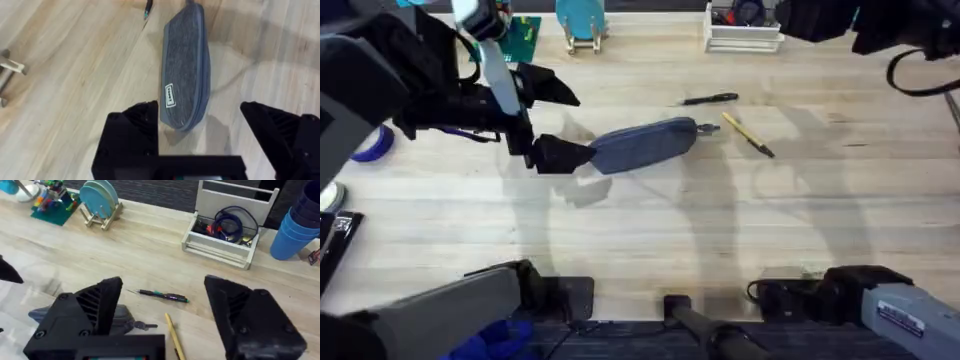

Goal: Unzip the bag, pick up the pens from the table one at a time and place them inside, then zip the bag closed.

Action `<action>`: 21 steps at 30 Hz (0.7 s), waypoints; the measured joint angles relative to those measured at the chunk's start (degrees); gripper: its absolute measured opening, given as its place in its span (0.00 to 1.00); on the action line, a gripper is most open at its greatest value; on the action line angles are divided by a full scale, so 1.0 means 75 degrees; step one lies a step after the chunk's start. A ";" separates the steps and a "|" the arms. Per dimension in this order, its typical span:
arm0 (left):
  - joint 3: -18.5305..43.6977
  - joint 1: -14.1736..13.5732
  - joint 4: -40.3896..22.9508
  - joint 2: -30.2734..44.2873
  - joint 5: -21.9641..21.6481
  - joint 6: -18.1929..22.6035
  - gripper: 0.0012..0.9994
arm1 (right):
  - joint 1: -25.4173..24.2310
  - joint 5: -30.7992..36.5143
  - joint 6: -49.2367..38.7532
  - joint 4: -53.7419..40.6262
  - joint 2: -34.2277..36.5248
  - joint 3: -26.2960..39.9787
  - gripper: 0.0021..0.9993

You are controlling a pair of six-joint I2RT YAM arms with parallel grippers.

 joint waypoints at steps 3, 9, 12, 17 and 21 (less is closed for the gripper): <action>0.0000 0.0001 0.0013 0.0222 -0.0109 0.0002 1.00 | 0.0000 0.0000 0.0000 -0.0002 0.0000 0.0000 1.00; 0.0000 -0.0001 -0.0027 0.0672 -0.0185 0.0280 1.00 | 0.0000 0.0000 0.0000 0.0000 0.0000 0.0000 1.00; 0.0000 -0.0010 -0.0029 0.0907 -0.0191 0.0533 1.00 | 0.0000 0.0000 0.0000 0.0027 0.0003 0.0000 1.00; 0.0000 -0.0152 -0.0026 0.1323 -0.0193 0.1057 1.00 | 0.0000 0.0000 0.0000 0.0143 0.0000 0.0000 1.00; 0.0000 -0.0287 0.0051 0.1778 -0.0193 0.1333 1.00 | 0.0000 0.0000 -0.0002 0.0145 0.0000 0.0000 1.00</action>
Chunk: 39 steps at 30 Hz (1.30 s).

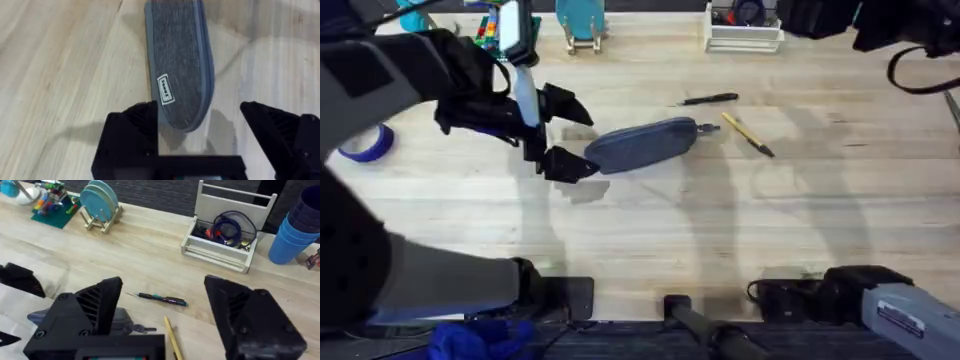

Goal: Unzip the bag, pick up the pens from the table one at a time and place them inside, then zip the bag closed.

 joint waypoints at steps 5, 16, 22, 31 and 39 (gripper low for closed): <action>0.0000 -0.0126 0.0256 0.0581 -0.0002 0.0121 1.00 | 0.0000 0.0000 0.0002 0.0001 0.0000 0.0000 1.00; 0.0000 -0.0592 0.0606 0.0755 0.0003 0.0181 0.97 | 0.0000 0.0000 0.0002 0.0001 0.0000 0.0000 1.00; 0.0000 -0.0788 0.0731 0.0755 0.0001 0.0208 0.69 | 0.0000 0.0000 0.0002 0.0001 0.0002 0.0000 1.00; 0.0015 -0.0786 0.0788 0.0755 -0.0012 0.0208 0.30 | 0.0000 0.0000 0.0002 0.0001 0.0000 0.0000 1.00; 0.0047 -0.0786 0.0779 0.0755 0.0017 0.0234 0.05 | 0.0000 0.0003 0.0002 -0.0007 0.0002 0.0000 1.00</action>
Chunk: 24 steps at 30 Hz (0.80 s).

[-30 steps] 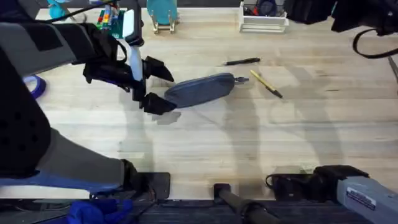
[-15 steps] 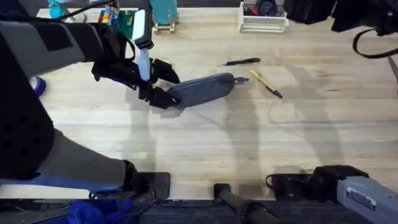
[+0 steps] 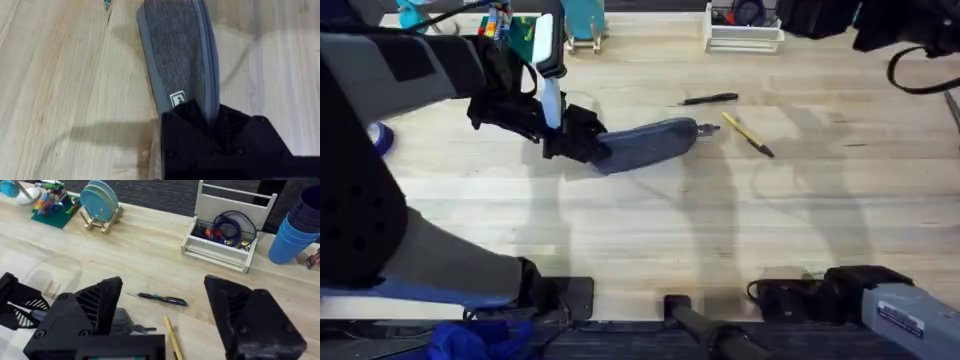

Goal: Unzip the bag, pick up the pens from the table one at a time and place them inside, then zip the bag closed.

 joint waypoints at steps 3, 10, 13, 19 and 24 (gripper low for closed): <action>0.0000 0.0000 -0.0002 0.0000 0.0002 -0.0003 0.04 | 0.0000 0.0000 0.0000 -0.0039 -0.0001 0.0000 1.00; 0.0003 0.0000 -0.0005 0.0000 0.0003 0.0000 0.04 | 0.0000 -0.0006 0.0164 -0.0250 -0.0002 0.0000 1.00; 0.0003 0.0000 -0.0005 0.0000 0.0003 -0.0001 0.04 | 0.0000 -0.0047 0.0234 -0.0333 -0.0002 0.0000 1.00; 0.0003 0.0000 -0.0005 0.0000 0.0003 -0.0001 0.04 | -0.0191 -0.0723 -0.0322 -0.0339 0.0023 0.0000 1.00; 0.0003 0.0000 -0.0005 0.0000 0.0003 -0.0003 0.04 | -0.0671 -0.1725 -0.1045 -0.0327 0.0326 0.0000 0.99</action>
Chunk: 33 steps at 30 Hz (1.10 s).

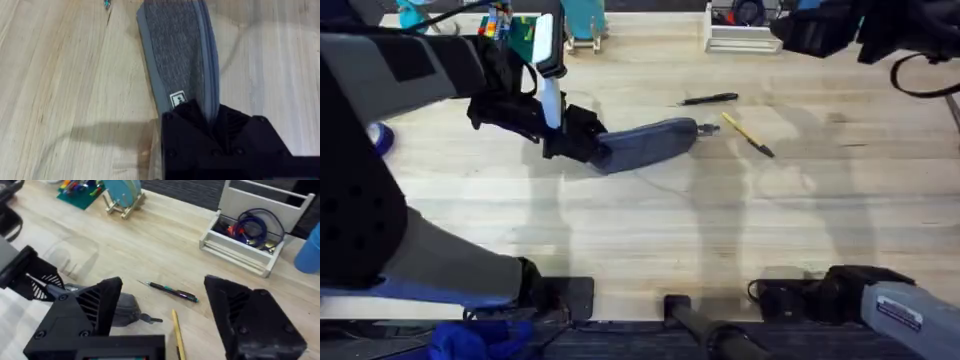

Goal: Unzip the bag, pick up the pens from the table one at a time and place them inside, then zip the bag closed.

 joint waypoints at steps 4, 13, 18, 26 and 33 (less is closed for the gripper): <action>0.0000 0.0000 -0.0003 0.0000 0.0000 0.0000 0.04 | -0.0451 -0.0707 -0.0257 0.0041 0.0357 0.0003 0.99; 0.0000 0.0000 -0.0003 0.0000 0.0000 0.0003 0.04 | -0.0795 -0.1818 -0.1006 0.0032 0.1208 0.0549 0.99; 0.0000 0.0000 -0.0003 0.0000 0.0000 0.0003 0.04 | -0.0795 -0.1990 -0.1357 -0.0050 0.1595 0.1111 0.99; 0.0000 0.0000 -0.0006 0.0000 0.0000 0.0003 0.04 | -0.0795 -0.2025 -0.2541 -0.1045 0.2348 0.2143 0.99; 0.0000 0.0000 0.0003 0.0000 0.0000 0.0003 0.04 | -0.0795 -0.2041 -0.3941 -0.3010 0.3290 0.3315 0.99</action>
